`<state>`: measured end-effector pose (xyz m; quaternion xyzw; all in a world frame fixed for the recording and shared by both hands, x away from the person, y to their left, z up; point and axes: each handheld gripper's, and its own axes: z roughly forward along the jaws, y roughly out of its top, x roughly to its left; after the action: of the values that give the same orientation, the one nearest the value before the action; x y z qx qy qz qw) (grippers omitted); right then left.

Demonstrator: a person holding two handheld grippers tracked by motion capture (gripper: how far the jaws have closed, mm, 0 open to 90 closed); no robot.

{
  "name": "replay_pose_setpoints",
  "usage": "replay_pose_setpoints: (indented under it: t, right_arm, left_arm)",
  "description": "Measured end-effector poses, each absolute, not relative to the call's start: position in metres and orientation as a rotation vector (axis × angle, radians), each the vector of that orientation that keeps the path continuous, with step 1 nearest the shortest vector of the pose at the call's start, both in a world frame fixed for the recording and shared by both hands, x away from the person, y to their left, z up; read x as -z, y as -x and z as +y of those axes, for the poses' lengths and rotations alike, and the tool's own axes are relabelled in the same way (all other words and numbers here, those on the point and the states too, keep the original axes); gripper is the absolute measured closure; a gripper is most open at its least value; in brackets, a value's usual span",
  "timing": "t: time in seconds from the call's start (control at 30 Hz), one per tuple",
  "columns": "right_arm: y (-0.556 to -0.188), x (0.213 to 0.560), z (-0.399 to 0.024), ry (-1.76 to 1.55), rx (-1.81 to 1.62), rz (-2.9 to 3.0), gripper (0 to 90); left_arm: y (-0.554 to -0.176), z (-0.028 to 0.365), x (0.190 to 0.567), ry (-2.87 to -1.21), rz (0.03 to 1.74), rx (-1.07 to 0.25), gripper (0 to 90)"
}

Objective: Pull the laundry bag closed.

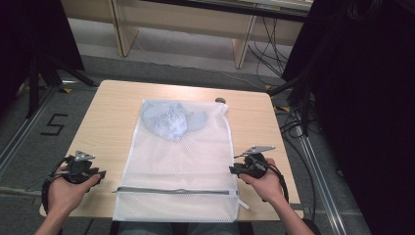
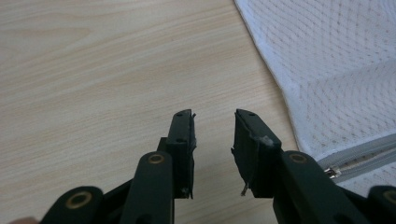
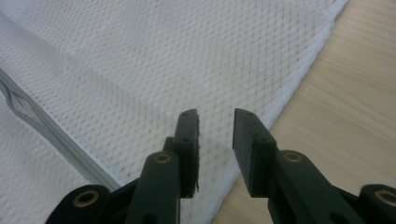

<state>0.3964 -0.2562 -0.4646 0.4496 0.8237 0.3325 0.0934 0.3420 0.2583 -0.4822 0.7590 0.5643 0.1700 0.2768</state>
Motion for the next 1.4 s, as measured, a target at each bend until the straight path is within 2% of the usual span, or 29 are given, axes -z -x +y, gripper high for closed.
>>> replay_pose_setpoints:
  t: [0.1,0.23,0.4,0.47,0.5,0.6,0.7,0.77,1.1,1.4]
  right_arm:
    - [-0.396,0.463,-0.254,-1.361,-1.007,2.433,73.6]
    - [-0.393,0.457,-0.248,-1.304,-1.053,2.494,80.6]
    - [-0.389,0.448,-0.213,-1.246,-1.136,2.541,90.0]
    - [-0.387,0.444,-0.206,-1.239,-1.117,2.575,90.0]
    - [-0.385,0.444,-0.198,-1.232,-1.147,2.580,90.0]
    - [-0.381,0.437,-0.165,-1.161,-1.165,2.659,90.0]
    - [-0.381,0.438,-0.150,-1.119,-1.165,2.689,90.0]
    - [-0.381,0.441,-0.128,-1.095,-1.173,2.730,90.0]
    - [-0.376,0.457,-0.061,-1.027,-1.133,2.846,90.0]
    - [-0.373,0.471,-0.025,-1.037,-1.113,2.902,90.0]
  left_arm:
    - [-0.342,0.258,0.482,-2.040,1.520,-0.449,68.1]
    - [-0.340,0.258,0.483,-2.051,1.527,-0.430,70.0]
    - [-0.338,0.257,0.487,-2.071,1.497,-0.420,74.4]
    - [-0.337,0.256,0.488,-2.080,1.488,-0.410,75.5]
    - [-0.337,0.258,0.485,-2.143,1.490,-0.381,75.5]
    - [-0.337,0.255,0.487,-2.128,1.467,-0.373,77.4]
    - [-0.337,0.255,0.486,-2.162,1.458,-0.337,79.2]
    - [-0.337,0.255,0.488,-2.171,1.453,-0.282,80.4]
    - [-0.337,0.252,0.489,-2.220,1.418,-0.220,83.7]
    - [-0.338,0.251,0.494,-2.192,1.427,-0.195,83.9]
